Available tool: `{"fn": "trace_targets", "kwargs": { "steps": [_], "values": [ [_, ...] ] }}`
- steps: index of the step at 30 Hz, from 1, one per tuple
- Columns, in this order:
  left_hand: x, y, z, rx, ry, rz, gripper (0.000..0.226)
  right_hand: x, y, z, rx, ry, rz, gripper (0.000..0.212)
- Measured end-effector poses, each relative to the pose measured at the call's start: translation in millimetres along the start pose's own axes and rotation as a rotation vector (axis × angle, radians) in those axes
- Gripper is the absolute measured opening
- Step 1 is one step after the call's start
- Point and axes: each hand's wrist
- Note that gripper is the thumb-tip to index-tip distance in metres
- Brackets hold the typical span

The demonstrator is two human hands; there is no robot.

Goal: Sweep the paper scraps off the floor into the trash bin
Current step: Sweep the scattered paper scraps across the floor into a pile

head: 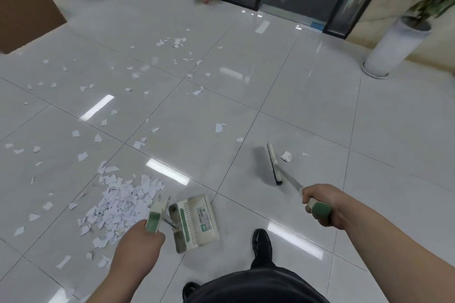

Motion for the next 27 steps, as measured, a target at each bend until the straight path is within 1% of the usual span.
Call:
{"fn": "trace_targets", "kwargs": {
  "steps": [8, 11, 14, 17, 20, 24, 27],
  "values": [
    [-70.8, -9.2, -110.9, -0.061, 0.128, -0.039, 0.019, 115.8, 75.7, 15.2, -0.009, -0.059, -0.084, 0.014],
    [-89.0, -10.8, -134.8, -0.054, 0.140, -0.054, 0.018, 149.0, 102.7, 23.4, -0.023, -0.112, -0.095, 0.009],
    [-95.9, -13.9, -147.5, -0.034, 0.156, -0.072, 0.017, 169.0, 132.6, 30.1, -0.024, -0.147, -0.087, 0.011],
    [-93.6, -17.3, -150.9, 0.003, 0.146, -0.099, 0.014, 166.3, 156.4, 34.9, -0.040, -0.179, -0.036, 0.017],
    [-87.9, -19.4, -144.7, 0.038, 0.145, -0.115, 0.015, 140.9, 163.3, 38.1, -0.055, -0.194, 0.047, 0.017],
    [-78.2, -18.7, -125.4, 0.066, 0.111, -0.117, 0.015, 91.7, 146.2, 41.4, -0.028, -0.245, 0.185, 0.019],
    [-67.7, -18.0, -106.1, 0.092, 0.073, -0.109, 0.014, 51.9, 123.4, 47.6, 0.016, -0.203, 0.255, 0.017]
  ]
}}
Point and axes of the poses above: each hand's wrist, its own y-axis towards the middle knuckle, its own x-axis out of the back of the hand, z = x × y, and after that the axes turned 13 degrees about x, right-handed
